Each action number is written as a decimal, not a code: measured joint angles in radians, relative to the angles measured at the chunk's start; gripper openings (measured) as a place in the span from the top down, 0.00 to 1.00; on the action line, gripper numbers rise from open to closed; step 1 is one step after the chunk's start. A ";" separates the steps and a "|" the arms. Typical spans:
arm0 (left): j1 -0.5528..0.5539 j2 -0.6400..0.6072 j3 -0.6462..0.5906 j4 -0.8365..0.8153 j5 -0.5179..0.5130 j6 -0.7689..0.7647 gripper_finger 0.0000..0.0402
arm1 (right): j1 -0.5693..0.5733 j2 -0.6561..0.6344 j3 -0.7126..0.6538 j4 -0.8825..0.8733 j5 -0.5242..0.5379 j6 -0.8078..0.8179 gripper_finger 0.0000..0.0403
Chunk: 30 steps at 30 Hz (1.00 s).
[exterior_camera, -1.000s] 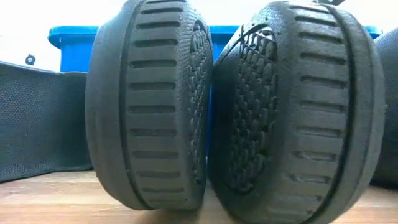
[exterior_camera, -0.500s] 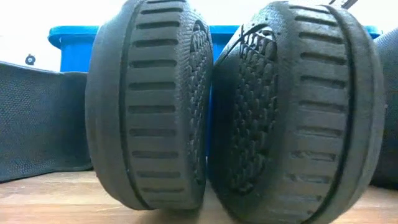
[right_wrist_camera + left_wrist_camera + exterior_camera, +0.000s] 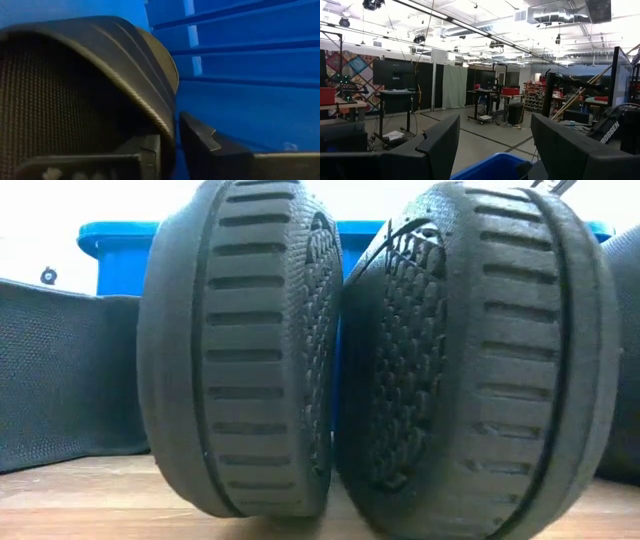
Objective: Pick and place slides into bin
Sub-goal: Put the black slide into the bin
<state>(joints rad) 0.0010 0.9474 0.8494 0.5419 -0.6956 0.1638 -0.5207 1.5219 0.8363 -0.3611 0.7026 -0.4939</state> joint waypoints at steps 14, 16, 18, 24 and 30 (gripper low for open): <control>0.000 -0.001 0.000 0.000 0.003 -0.001 0.43 | -0.011 0.000 0.077 -0.140 -0.097 0.108 0.60; 0.000 -0.001 0.000 0.000 0.003 -0.001 0.43 | -0.012 0.001 0.107 -0.179 -0.122 0.124 0.58; 0.000 -0.001 0.000 0.000 0.003 -0.001 0.43 | -0.013 0.001 0.142 -0.223 -0.150 0.128 0.55; 0.000 -0.001 0.000 -0.003 0.004 -0.002 0.43 | -0.026 0.001 0.205 -0.318 -0.161 0.105 0.53; 0.000 -0.001 0.000 -0.004 0.008 -0.003 0.43 | -0.045 0.000 0.224 -0.374 -0.225 0.070 0.52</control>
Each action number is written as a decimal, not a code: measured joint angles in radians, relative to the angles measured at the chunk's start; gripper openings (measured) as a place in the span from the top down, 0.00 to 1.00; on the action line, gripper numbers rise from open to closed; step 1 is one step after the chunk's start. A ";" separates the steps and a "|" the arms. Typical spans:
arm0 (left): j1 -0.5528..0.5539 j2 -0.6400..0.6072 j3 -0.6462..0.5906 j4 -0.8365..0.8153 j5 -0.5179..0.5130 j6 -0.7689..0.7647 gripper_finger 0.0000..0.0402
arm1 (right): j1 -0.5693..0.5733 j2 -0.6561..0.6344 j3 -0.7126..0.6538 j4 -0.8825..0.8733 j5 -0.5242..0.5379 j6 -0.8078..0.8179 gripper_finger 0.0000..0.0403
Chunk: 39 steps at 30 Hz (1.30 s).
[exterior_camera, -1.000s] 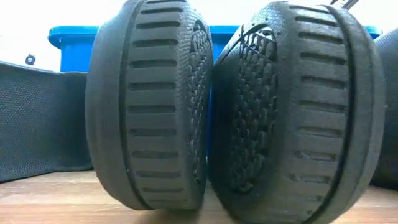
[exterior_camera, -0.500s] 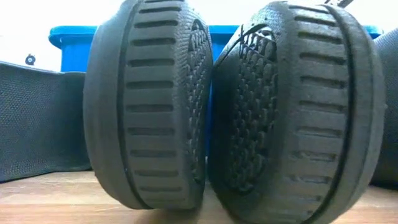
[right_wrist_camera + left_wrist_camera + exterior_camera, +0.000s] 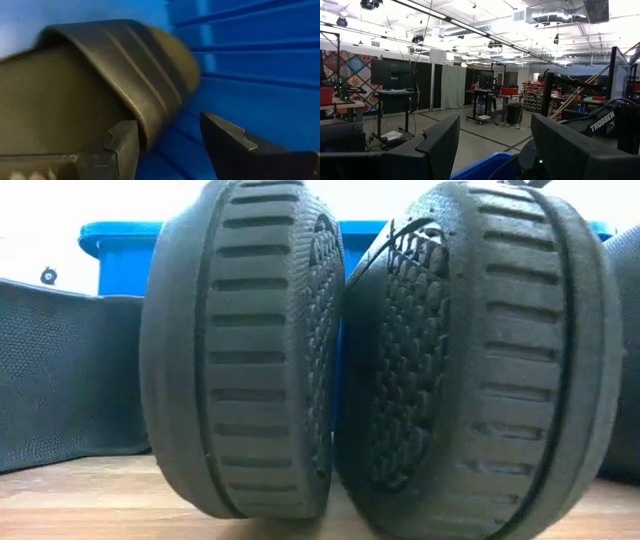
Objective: Pick and place slides into bin
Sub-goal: Put the black slide into the bin
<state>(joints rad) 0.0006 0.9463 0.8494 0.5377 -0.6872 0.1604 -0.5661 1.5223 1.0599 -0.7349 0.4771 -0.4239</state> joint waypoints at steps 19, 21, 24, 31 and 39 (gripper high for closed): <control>0.000 0.000 0.000 -0.002 0.003 0.000 0.43 | -0.028 0.001 0.006 -0.091 -0.212 -0.037 0.52; 0.000 0.000 0.000 -0.002 0.003 0.000 0.43 | -0.027 0.003 0.014 -0.101 -0.217 -0.023 0.52; 0.000 0.000 0.000 -0.002 0.004 0.000 0.43 | -0.027 0.002 0.017 -0.108 -0.221 -0.022 0.52; -0.001 0.000 0.000 -0.002 0.003 0.000 0.43 | -0.026 0.002 0.027 -0.088 -0.221 0.041 0.52; -0.001 0.000 -0.001 -0.004 0.003 0.000 0.43 | -0.027 -0.028 0.159 -0.071 -0.246 0.105 0.52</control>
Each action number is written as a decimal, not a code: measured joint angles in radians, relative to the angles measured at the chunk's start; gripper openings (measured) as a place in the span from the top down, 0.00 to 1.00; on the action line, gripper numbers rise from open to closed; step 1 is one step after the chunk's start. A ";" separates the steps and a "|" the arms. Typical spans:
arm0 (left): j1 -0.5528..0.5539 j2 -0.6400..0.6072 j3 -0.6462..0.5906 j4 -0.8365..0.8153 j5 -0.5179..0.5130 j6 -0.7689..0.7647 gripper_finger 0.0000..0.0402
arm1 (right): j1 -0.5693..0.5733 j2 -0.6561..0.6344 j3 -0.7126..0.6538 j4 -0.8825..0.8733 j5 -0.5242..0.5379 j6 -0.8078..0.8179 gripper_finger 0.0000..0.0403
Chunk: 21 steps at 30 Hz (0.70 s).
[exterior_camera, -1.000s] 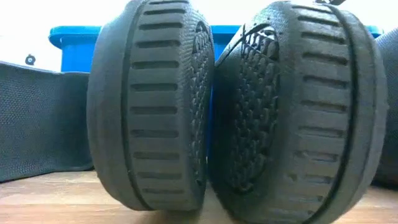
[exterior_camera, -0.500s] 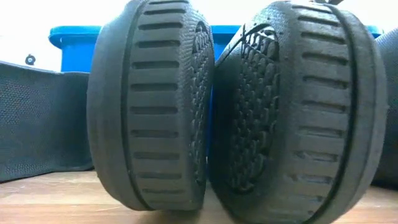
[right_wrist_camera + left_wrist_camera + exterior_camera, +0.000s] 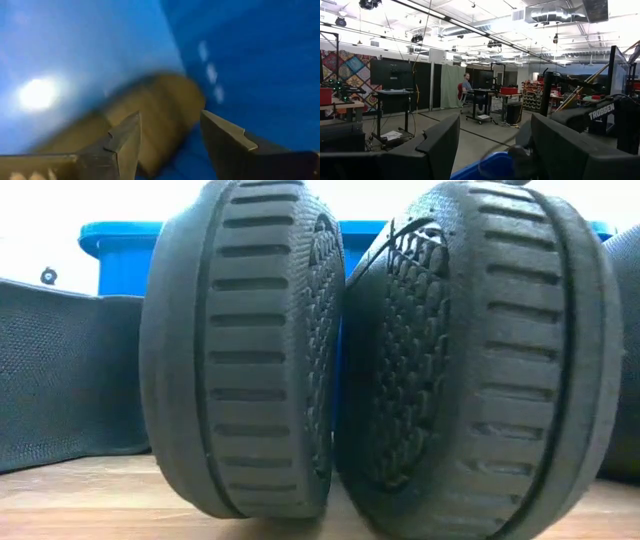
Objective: Pick and place slides into bin
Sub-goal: Put the black slide into the bin
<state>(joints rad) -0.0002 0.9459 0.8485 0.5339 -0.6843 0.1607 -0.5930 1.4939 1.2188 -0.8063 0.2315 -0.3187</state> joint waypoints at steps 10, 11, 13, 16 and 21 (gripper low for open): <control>0.000 0.000 -0.004 -0.038 -0.002 -0.049 0.43 | 0.018 -0.136 0.211 0.116 -0.450 0.137 0.52; 0.000 0.000 -0.004 -0.037 -0.002 -0.049 0.43 | 0.032 -0.150 0.233 0.110 -0.453 0.160 0.52; -0.001 0.000 -0.004 -0.036 -0.002 -0.050 0.43 | 0.067 -0.182 0.266 0.096 -0.453 0.169 0.52; -0.001 0.000 -0.004 -0.037 -0.002 -0.050 0.43 | 0.135 -0.229 0.300 0.098 -0.446 0.159 0.52; 0.000 0.000 -0.004 -0.037 -0.001 -0.051 0.43 | 0.227 -0.292 0.321 0.098 -0.442 0.202 0.52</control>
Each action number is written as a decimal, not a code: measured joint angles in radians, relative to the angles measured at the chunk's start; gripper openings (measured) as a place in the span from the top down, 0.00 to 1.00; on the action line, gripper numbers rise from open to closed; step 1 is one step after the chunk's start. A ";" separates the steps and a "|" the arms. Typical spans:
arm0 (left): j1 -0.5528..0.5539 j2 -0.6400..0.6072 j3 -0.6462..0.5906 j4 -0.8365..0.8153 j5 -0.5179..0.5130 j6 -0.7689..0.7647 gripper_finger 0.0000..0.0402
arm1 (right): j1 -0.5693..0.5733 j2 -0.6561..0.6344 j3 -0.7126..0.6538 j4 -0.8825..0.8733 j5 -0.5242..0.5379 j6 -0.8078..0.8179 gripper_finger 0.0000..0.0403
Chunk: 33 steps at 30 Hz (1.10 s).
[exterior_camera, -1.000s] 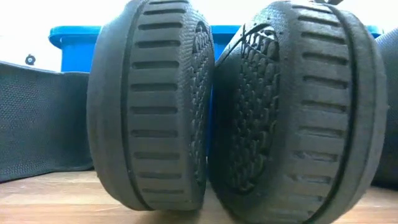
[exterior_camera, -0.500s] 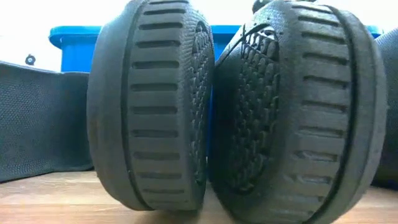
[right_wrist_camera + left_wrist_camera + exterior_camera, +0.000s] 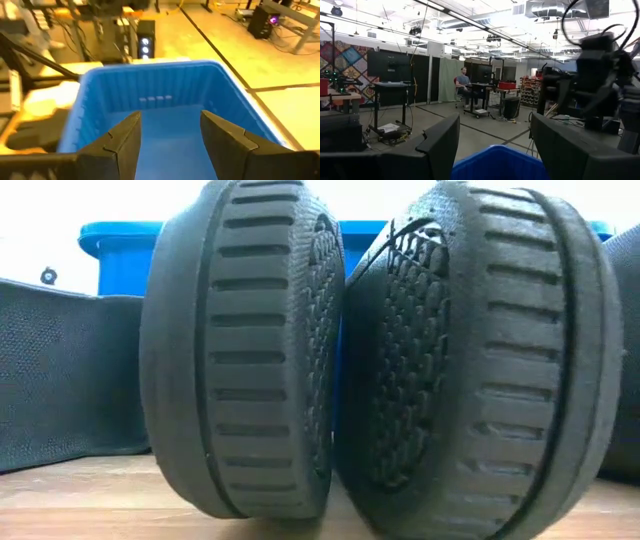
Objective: Pick and place slides into bin
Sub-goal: Put the black slide into the bin
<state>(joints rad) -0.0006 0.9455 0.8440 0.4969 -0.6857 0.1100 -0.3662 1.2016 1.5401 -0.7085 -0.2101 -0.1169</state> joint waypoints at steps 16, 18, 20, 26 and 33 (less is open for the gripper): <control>0.001 0.000 0.000 -0.017 -0.046 0.001 0.43 | 0.232 -0.031 -0.002 0.005 0.001 0.545 0.52; 0.000 0.000 0.000 -0.028 -0.045 0.001 0.43 | 0.265 -0.020 -0.002 0.004 0.002 0.634 0.52; 0.000 0.000 0.000 -0.050 -0.035 0.001 0.43 | 0.306 -0.007 -0.002 0.003 0.002 0.726 0.52; -0.001 0.001 -0.001 -0.101 0.037 0.000 0.43 | 0.470 0.069 -0.002 0.003 0.037 0.901 0.52; -0.001 0.000 -0.003 -0.119 0.109 -0.002 0.43 | 0.693 0.192 -0.001 0.002 0.229 0.946 0.53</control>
<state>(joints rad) -0.0017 0.9459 0.8410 0.3775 -0.5767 0.1085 0.3270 1.3933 1.5390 -0.7067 0.0186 0.8292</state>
